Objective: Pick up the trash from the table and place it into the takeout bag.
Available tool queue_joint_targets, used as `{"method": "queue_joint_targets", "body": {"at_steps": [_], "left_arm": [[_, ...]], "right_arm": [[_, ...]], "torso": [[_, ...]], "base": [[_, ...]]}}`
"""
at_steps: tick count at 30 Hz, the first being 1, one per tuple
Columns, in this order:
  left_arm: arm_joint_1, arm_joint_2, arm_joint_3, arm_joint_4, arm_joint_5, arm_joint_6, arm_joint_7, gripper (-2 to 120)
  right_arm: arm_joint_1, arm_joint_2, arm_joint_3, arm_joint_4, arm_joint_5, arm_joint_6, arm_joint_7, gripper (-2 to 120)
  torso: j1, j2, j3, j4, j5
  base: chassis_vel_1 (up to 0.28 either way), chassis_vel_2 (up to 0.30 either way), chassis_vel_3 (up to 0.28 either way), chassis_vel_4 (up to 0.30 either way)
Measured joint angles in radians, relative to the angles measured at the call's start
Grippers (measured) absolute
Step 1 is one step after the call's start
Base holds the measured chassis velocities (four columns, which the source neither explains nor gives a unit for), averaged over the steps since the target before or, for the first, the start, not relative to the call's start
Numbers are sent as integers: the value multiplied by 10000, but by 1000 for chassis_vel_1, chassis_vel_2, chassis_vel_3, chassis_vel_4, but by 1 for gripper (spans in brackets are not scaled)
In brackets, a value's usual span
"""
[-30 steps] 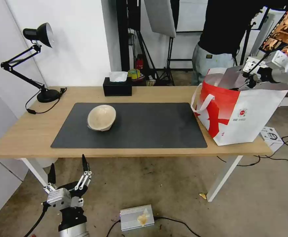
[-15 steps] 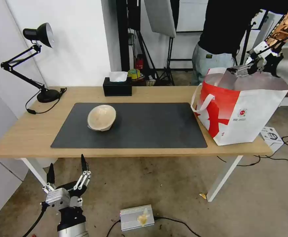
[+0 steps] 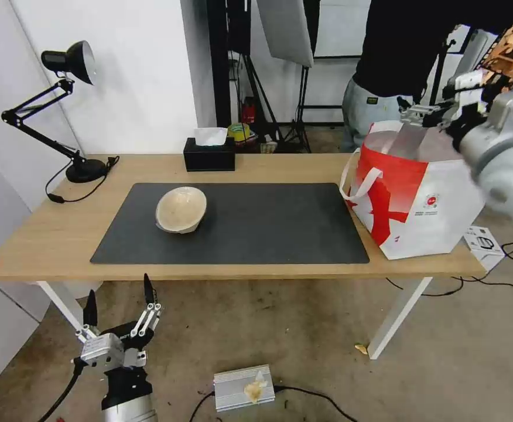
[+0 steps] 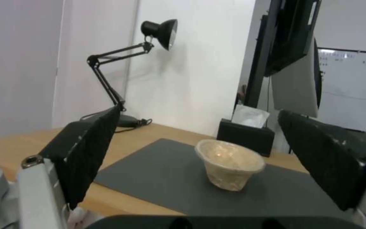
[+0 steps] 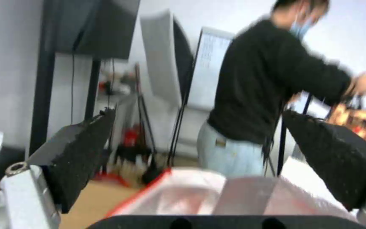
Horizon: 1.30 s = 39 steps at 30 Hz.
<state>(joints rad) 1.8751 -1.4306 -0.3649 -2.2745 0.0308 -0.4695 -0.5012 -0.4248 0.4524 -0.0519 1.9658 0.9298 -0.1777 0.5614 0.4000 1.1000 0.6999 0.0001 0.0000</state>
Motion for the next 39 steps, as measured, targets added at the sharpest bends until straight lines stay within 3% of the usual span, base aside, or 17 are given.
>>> {"method": "queue_joint_targets", "body": {"at_steps": [13, 24, 39], "left_arm": [[50, -149, 19, -82, 50, -8, 6, 100], [273, -428, -79, -256, 247, -42, 5, 100], [573, -826, -221, -418, 459, -192, -11, 100]], "right_arm": [[-1434, 1139, -557, 1922, -1511, 2562, 2515, 100], [-3109, 1402, -360, 2954, -2128, 3080, 2694, 100], [-6755, 2048, -75, 3926, -4306, 3162, 2887, 100]], "torso": [[0, 0, 0, 1, -3], [0, 1, 0, -2, -1], [-1, 1, 0, 0, 0]], "base": [[0, 0, 0, 0], [0, 0, 0, 0], [0, 0, 0, 0]]}}
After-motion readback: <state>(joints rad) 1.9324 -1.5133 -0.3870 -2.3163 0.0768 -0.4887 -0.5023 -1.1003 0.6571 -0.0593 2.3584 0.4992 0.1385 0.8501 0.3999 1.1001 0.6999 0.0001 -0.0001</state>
